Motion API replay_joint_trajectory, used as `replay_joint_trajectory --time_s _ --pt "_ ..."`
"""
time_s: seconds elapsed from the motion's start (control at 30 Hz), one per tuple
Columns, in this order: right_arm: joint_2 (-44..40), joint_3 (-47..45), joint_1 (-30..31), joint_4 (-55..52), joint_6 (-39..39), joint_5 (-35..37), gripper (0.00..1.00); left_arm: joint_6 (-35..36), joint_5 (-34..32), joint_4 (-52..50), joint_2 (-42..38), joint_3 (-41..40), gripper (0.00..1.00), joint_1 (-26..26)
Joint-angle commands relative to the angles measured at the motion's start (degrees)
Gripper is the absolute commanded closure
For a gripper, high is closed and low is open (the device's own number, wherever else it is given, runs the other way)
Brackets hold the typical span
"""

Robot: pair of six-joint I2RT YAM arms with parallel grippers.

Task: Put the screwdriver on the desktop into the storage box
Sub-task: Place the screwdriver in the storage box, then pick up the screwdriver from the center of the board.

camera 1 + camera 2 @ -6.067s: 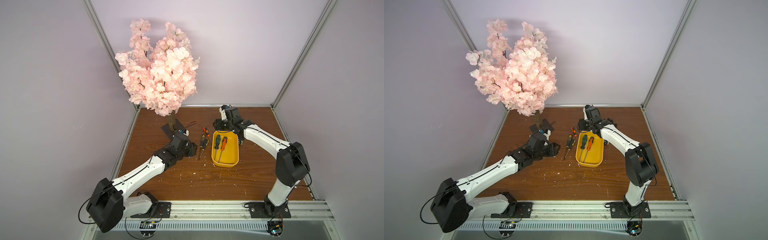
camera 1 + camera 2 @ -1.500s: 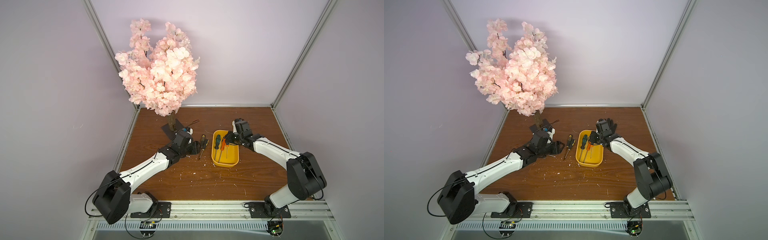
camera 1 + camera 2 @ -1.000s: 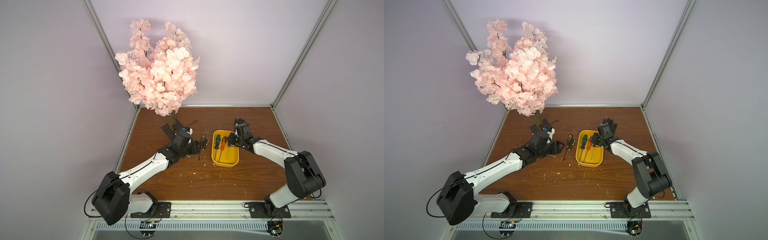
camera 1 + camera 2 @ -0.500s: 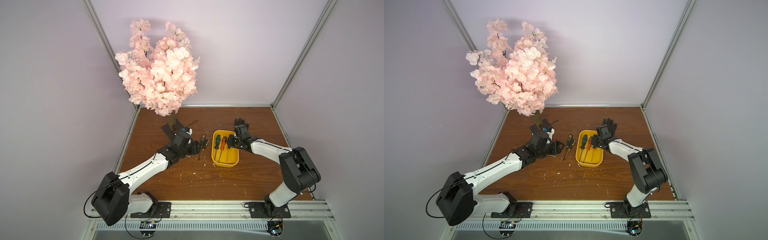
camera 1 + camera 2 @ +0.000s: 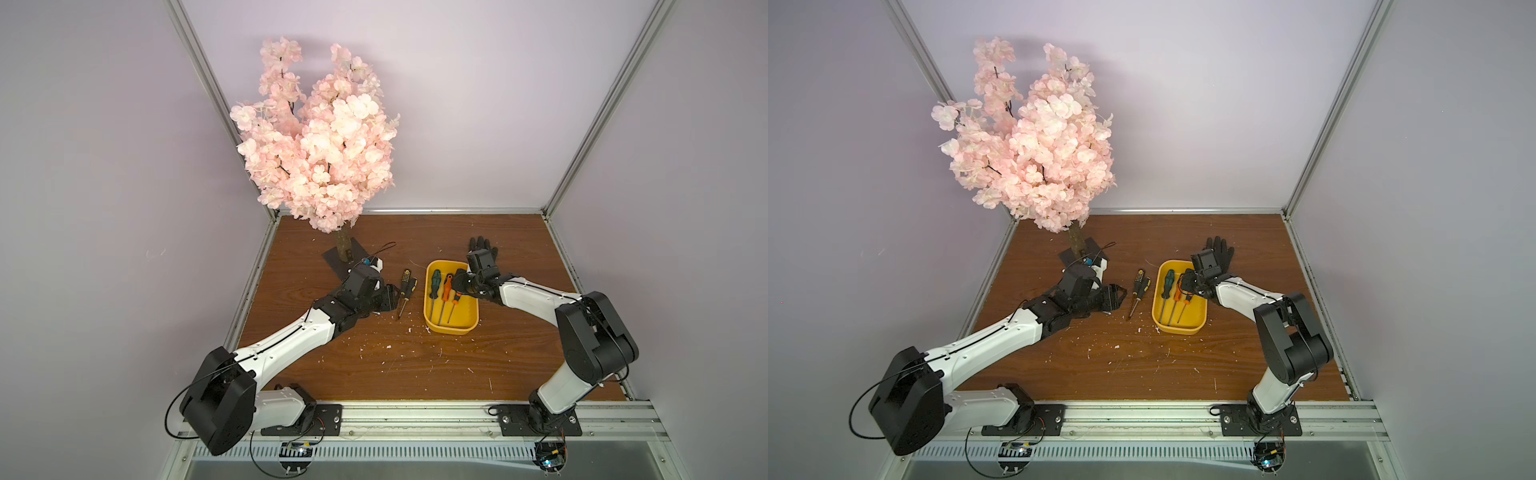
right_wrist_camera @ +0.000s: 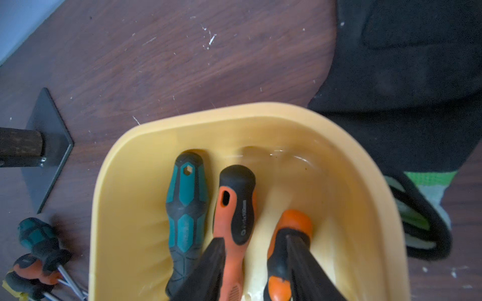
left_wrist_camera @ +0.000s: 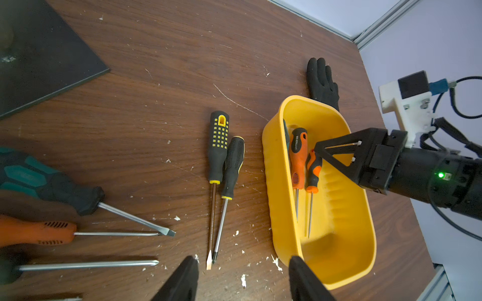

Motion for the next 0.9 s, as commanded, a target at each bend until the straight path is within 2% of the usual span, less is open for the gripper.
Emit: replay_joint_trajectory --time_s 0.0,0.47,0.87 --pt "-3.0 2.3 -0.2 0.1 -0.9 -0.7 0.55 0.1 -0.9 -0.9 -0.9 -0.3 0.41 -0.6" --pt "-9.6 3.4 0.8 -3.4 -6.0 -5.5 0.56 1.1 -1.1 -1.4 1.8 1.8 0.41 -0.6" --pt "-17.5 -1.2 1.0 -6.9 -9.6 -4.9 0.57 0.5 -1.9 -3.8 7.3 5.9 0.42 -0.6"
